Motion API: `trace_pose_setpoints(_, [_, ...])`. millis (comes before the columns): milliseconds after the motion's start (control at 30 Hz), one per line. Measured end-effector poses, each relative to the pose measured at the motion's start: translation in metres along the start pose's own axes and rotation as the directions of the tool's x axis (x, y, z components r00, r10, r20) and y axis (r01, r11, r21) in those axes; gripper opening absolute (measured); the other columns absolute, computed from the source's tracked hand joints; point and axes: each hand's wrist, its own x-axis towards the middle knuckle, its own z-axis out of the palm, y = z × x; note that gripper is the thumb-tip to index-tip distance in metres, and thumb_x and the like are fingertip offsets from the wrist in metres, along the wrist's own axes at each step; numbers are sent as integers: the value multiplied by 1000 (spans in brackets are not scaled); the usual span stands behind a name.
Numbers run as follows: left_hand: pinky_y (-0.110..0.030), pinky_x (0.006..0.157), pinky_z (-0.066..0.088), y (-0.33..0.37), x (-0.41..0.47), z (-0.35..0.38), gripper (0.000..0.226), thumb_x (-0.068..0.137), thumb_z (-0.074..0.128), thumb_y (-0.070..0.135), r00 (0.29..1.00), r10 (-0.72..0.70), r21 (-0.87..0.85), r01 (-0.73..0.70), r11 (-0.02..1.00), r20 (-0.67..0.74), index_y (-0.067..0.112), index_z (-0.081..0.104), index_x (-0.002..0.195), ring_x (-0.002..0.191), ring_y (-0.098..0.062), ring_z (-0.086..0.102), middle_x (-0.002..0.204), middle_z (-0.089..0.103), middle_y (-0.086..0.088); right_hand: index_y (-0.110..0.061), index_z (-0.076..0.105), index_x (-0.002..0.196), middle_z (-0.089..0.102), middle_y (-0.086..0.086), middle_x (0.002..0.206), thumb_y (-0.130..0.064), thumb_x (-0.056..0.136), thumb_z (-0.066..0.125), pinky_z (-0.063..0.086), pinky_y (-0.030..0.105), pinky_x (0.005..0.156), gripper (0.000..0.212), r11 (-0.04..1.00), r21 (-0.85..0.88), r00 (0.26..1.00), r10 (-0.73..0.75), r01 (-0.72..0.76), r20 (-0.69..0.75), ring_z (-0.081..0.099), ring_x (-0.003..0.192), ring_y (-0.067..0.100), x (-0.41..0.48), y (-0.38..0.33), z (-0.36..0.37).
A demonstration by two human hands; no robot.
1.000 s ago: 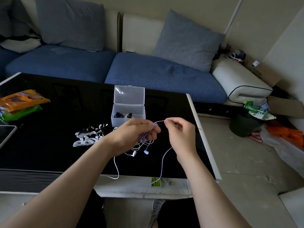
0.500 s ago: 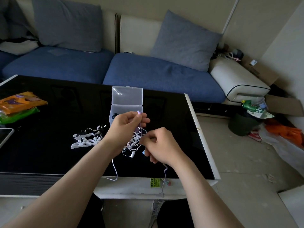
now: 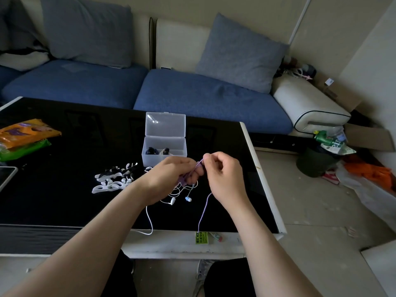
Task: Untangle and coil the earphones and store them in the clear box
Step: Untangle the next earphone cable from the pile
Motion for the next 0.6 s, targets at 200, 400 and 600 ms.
trace_pose_setpoints(200, [-19, 67, 43, 3, -1, -1, 33, 114, 41, 18, 999, 38, -347, -34, 937, 4, 4, 70, 106, 75, -9, 57, 84, 63, -4, -26, 75, 90, 62, -15, 60, -39, 109, 54, 42, 35, 60, 32, 982, -5, 969, 188, -190, 159, 54, 58, 9, 4, 7, 3])
trace_pose_setpoints(400, [-17, 71, 52, -5, 6, -11, 31, 111, 51, 23, 959, 27, -328, -123, 937, -284, 2, 73, 119, 85, -10, 67, 107, 80, -9, -24, 79, 84, 61, 2, 60, -28, 104, 56, 34, 32, 54, 31, 982, -170, 922, 144, -87, 358, 48, 54, 12, -8, -8, 15])
trace_pose_setpoints(600, [-23, 81, 59, -8, 1, -8, 26, 111, 54, 22, 915, 119, 55, -106, 993, -386, 13, 77, 114, 93, -11, 76, 102, 82, 3, -10, 74, 79, 53, 6, 55, -24, 97, 62, 31, 33, 50, 25, 981, -178, 891, 13, 76, 454, 39, 48, 9, -18, -16, 23])
